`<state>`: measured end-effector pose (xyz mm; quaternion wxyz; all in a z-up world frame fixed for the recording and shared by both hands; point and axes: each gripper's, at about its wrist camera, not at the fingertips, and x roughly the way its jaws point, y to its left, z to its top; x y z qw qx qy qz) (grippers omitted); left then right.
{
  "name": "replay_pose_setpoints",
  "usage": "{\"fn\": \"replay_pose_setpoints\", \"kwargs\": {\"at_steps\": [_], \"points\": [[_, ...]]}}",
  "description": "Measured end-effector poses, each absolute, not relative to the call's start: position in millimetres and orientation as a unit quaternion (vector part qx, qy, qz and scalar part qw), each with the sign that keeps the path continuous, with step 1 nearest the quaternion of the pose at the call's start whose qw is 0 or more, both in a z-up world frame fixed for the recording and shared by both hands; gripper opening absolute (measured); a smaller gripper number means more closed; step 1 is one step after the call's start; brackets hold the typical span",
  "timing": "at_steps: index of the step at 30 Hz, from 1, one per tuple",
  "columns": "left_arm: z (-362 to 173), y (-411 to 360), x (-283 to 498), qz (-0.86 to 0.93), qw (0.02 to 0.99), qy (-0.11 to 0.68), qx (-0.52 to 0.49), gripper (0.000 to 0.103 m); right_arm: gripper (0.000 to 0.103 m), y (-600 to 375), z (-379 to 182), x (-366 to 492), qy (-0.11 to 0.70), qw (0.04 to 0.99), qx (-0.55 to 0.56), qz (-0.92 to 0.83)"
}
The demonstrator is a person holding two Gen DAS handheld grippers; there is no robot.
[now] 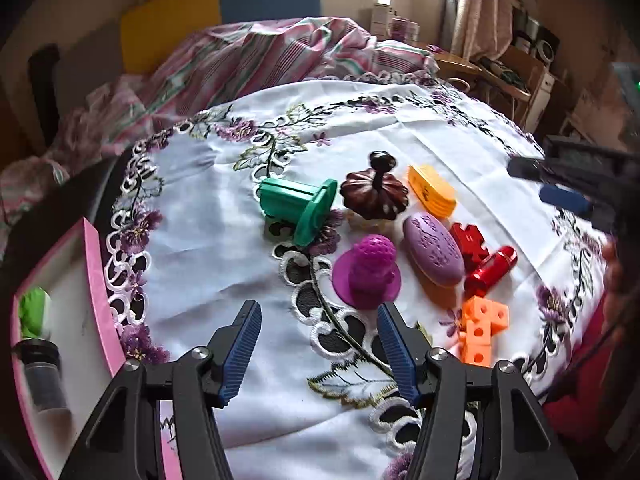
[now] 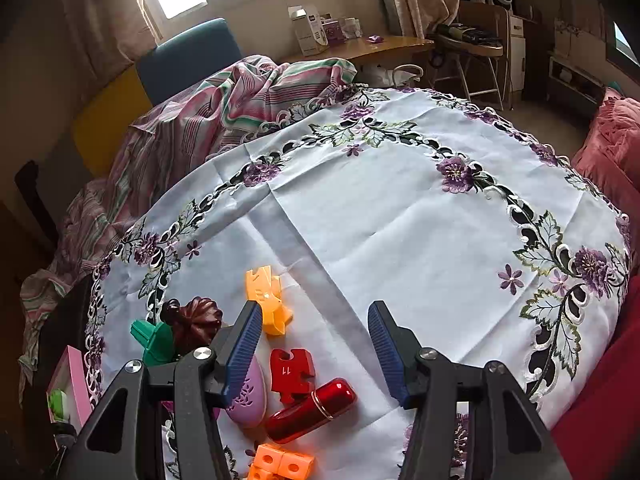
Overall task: Organize rigid objects
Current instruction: 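Move both grippers back toward the remaining objects on the tablecloth, then grasp the teal green stand with the left gripper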
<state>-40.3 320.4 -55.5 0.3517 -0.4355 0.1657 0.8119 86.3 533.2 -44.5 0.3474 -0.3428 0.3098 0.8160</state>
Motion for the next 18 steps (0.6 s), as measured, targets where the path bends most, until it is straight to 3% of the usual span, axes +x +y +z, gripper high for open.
{"fn": "replay_pose_setpoints", "kwargs": {"at_steps": [12,18], "points": [[-69,341,-111,0.806,0.32,0.125,-0.482,0.061,0.056,530,-47,79,0.305,0.336,-0.355,0.817],[-83,374,-118,0.796,0.327,0.151,-0.487,0.061,0.056,530,-49,78,0.306,0.336,-0.359,0.815]]}}
